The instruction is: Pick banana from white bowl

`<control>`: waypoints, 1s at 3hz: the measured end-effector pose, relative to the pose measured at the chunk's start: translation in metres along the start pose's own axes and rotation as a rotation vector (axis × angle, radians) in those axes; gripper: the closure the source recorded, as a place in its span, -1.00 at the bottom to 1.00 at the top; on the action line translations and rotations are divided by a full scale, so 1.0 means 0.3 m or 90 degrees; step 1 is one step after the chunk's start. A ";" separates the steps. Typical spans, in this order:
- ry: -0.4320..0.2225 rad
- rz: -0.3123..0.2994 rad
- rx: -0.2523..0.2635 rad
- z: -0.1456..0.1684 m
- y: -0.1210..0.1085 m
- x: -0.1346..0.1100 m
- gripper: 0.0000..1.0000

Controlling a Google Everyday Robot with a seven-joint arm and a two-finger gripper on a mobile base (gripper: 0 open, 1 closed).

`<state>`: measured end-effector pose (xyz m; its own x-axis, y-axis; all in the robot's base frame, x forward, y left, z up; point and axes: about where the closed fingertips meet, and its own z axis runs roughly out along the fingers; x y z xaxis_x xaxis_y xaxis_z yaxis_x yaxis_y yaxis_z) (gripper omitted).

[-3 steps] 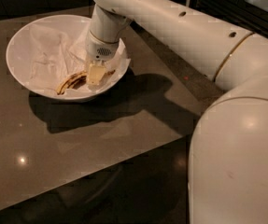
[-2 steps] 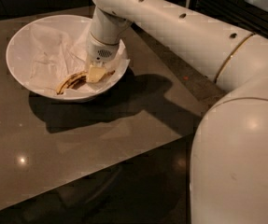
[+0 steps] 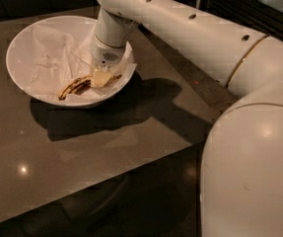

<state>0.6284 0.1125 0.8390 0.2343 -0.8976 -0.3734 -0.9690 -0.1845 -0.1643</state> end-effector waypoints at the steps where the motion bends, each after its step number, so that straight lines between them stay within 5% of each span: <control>1: -0.024 -0.006 0.031 -0.075 0.008 -0.018 1.00; 3: -0.094 -0.036 0.074 -0.208 0.026 -0.052 1.00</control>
Offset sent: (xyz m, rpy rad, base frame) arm -0.0167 -0.0161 0.0724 0.1482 -0.1102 0.0155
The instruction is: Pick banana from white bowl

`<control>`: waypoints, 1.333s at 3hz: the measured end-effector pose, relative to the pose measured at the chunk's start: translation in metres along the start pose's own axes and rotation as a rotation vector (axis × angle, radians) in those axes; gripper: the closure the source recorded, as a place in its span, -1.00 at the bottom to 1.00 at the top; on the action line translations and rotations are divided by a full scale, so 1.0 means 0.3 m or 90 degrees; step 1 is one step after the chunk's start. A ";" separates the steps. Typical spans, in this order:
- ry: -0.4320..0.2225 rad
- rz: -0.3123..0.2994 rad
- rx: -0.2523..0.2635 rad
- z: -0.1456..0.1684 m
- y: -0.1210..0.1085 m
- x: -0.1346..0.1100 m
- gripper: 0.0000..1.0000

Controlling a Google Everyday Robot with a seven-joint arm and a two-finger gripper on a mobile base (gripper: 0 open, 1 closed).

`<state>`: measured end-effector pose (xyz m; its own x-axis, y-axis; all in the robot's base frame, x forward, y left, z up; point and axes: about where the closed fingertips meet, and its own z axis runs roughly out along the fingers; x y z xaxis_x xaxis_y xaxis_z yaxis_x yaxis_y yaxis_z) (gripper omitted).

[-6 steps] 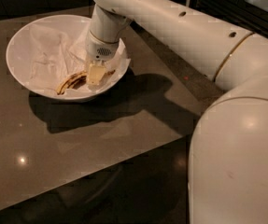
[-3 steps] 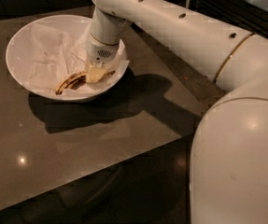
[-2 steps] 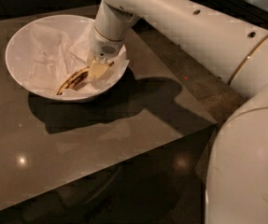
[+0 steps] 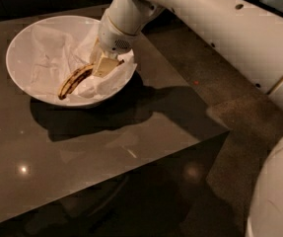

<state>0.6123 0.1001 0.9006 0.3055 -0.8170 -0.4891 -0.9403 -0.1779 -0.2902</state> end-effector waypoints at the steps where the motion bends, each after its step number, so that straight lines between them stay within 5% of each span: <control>1: -0.002 -0.001 0.000 -0.003 0.002 0.002 1.00; 2: -0.020 -0.006 0.023 -0.055 -0.002 -0.049 1.00; 4: -0.043 0.049 0.065 -0.217 0.069 -0.157 1.00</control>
Offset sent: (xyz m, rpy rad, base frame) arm -0.0126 0.0056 0.0502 0.0862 -0.0715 -0.0075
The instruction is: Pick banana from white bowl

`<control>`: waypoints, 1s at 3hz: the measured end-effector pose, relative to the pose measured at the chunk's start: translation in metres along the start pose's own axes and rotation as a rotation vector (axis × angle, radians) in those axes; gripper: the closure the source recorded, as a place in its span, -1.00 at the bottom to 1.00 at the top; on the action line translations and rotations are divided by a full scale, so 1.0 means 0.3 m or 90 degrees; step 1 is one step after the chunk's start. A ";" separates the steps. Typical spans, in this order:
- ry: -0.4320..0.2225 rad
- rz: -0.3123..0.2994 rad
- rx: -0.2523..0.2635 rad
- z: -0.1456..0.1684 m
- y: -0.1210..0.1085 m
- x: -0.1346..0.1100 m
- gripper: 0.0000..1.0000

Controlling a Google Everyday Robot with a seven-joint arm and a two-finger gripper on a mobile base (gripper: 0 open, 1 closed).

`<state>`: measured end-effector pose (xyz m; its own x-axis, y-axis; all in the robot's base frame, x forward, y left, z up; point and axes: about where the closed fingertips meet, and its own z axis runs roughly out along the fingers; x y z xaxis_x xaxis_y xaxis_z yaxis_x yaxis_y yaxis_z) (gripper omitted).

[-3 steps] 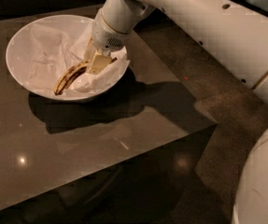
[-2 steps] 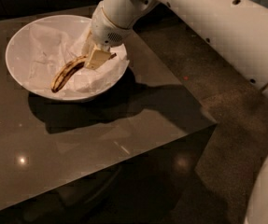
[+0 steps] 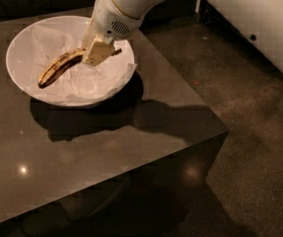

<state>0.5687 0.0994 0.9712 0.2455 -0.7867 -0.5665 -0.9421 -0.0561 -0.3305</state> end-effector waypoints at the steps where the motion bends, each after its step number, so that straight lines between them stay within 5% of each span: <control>1: -0.001 -0.002 -0.001 0.000 0.000 -0.001 1.00; 3: 0.008 0.050 0.083 -0.178 0.211 -0.085 1.00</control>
Offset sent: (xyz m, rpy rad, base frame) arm -0.0989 -0.0172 0.0495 0.0806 -0.0683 -0.1465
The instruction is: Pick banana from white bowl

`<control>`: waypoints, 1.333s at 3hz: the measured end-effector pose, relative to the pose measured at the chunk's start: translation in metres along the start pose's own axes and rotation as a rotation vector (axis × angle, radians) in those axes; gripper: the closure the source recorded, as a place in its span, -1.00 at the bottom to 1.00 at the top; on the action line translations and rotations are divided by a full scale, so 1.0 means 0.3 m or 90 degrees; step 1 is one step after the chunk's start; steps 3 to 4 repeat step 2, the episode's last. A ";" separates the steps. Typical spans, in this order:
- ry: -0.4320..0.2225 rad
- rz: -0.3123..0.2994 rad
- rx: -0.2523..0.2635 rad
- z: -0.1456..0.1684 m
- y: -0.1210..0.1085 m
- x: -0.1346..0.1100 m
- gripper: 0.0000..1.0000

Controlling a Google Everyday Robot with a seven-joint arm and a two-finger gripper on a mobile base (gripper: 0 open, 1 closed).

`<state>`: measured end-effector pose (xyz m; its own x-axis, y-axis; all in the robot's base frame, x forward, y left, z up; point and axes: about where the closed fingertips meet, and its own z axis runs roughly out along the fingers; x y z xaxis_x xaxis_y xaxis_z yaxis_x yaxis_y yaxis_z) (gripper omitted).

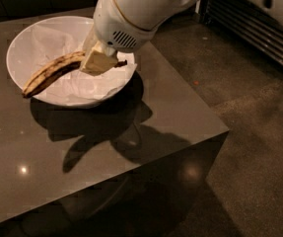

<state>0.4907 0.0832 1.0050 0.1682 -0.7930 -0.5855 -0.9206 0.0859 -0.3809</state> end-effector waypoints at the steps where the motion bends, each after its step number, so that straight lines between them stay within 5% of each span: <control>1: 0.020 0.023 0.054 -0.137 0.114 -0.049 1.00; 4: 0.020 0.023 0.054 -0.137 0.114 -0.049 1.00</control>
Offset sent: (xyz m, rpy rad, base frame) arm -0.0364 -0.0105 0.0133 0.0001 -0.0180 -0.0788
